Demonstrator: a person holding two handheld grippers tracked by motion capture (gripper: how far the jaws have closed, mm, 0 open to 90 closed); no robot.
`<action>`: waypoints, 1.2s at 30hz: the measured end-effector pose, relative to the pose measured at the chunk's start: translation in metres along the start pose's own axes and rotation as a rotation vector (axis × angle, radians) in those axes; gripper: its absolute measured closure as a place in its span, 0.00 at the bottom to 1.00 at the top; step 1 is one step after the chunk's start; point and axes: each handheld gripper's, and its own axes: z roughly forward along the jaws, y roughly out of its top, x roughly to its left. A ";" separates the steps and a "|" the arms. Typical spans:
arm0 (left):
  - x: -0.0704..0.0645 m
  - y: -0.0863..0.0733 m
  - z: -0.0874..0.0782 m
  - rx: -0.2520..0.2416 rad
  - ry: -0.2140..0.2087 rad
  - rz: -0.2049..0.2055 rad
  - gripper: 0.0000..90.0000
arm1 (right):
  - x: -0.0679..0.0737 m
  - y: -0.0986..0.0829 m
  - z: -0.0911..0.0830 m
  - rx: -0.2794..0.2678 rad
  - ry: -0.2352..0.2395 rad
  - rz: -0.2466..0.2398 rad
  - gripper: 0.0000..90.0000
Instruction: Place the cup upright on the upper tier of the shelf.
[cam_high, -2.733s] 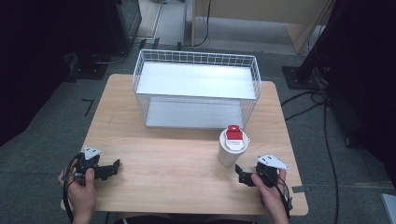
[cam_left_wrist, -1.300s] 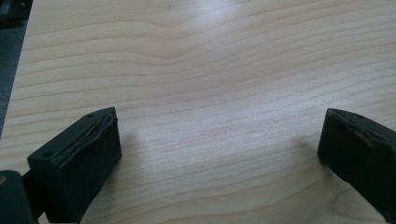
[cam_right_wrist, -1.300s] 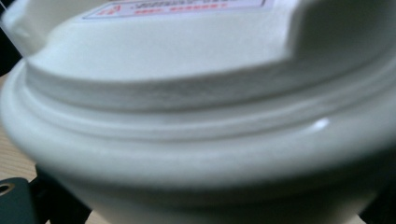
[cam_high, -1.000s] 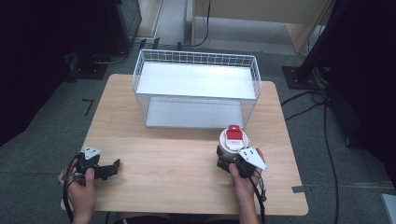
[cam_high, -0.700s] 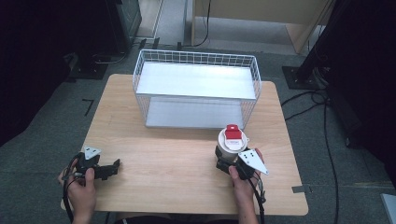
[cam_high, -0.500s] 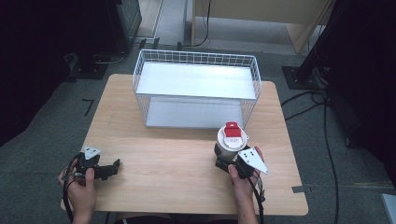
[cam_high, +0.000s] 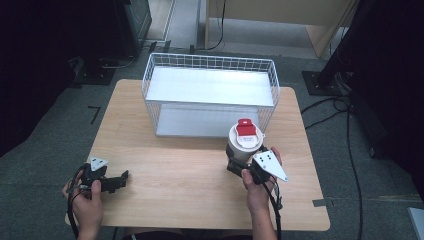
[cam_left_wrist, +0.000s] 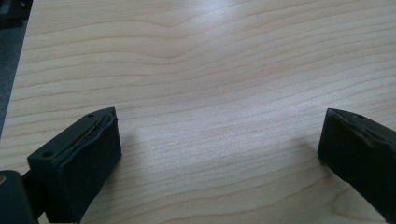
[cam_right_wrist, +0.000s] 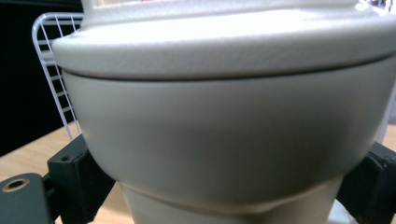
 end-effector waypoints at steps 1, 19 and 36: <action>0.000 0.000 0.000 0.000 0.000 0.000 0.00 | 0.001 0.003 0.001 -0.004 0.001 -0.002 0.08; 0.000 0.000 0.000 0.004 0.000 0.005 0.00 | 0.012 0.068 0.024 -0.109 0.037 -0.042 0.08; 0.000 0.000 0.000 0.001 0.001 0.002 0.00 | 0.019 0.118 0.059 -0.154 0.052 -0.076 0.08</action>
